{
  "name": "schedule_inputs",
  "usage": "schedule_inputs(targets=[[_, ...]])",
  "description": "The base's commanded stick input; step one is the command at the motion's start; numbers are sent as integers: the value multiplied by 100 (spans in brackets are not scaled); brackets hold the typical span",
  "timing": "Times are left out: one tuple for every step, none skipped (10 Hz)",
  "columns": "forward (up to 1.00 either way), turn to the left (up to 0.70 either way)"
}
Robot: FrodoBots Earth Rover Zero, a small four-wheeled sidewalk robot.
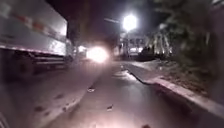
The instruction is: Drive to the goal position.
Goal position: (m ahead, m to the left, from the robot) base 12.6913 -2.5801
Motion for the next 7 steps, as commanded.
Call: schedule_inputs(targets=[[70, 1], [70, 1], [70, 1], [70, 1], [70, 1], [70, 1], [70, 1]])
